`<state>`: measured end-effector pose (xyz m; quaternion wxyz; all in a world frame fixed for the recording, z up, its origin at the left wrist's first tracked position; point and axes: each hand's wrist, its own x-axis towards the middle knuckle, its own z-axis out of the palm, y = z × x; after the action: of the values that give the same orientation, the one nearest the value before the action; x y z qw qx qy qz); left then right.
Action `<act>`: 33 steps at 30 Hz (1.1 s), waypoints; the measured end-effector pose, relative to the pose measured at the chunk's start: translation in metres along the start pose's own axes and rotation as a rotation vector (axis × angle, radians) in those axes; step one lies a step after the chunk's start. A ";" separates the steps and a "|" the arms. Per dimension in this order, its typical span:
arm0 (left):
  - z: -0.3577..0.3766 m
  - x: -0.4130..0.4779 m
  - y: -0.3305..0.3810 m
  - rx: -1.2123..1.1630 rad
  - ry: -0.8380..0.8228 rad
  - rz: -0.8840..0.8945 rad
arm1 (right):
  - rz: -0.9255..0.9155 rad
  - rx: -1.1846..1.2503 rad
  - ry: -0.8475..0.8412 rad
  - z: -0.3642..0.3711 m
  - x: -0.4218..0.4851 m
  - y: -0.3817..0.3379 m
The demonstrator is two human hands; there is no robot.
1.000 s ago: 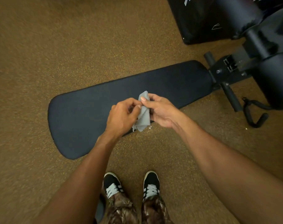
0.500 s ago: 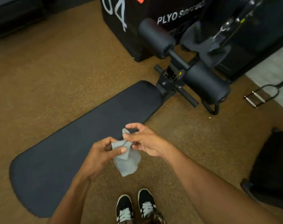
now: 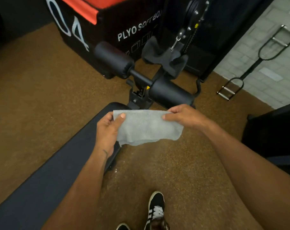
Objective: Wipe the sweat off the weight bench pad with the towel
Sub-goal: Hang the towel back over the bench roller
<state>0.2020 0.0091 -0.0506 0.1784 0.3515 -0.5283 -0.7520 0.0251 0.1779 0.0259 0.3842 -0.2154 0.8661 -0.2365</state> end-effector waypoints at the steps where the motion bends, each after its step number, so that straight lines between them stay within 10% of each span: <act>1: 0.011 0.013 0.007 0.019 -0.002 0.006 | 0.007 0.033 0.004 -0.014 0.001 0.007; 9: 0.088 0.079 -0.010 0.056 -0.093 -0.244 | -0.059 0.081 0.264 -0.119 0.072 0.032; 33: 0.185 0.102 -0.100 -0.176 0.259 -0.122 | -0.385 -0.226 0.126 -0.133 0.239 0.038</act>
<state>0.0091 0.1051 -0.1409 0.2294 0.4599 -0.4105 -0.7532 -0.2303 0.1086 -0.0518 0.2507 -0.4033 0.8521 -0.2198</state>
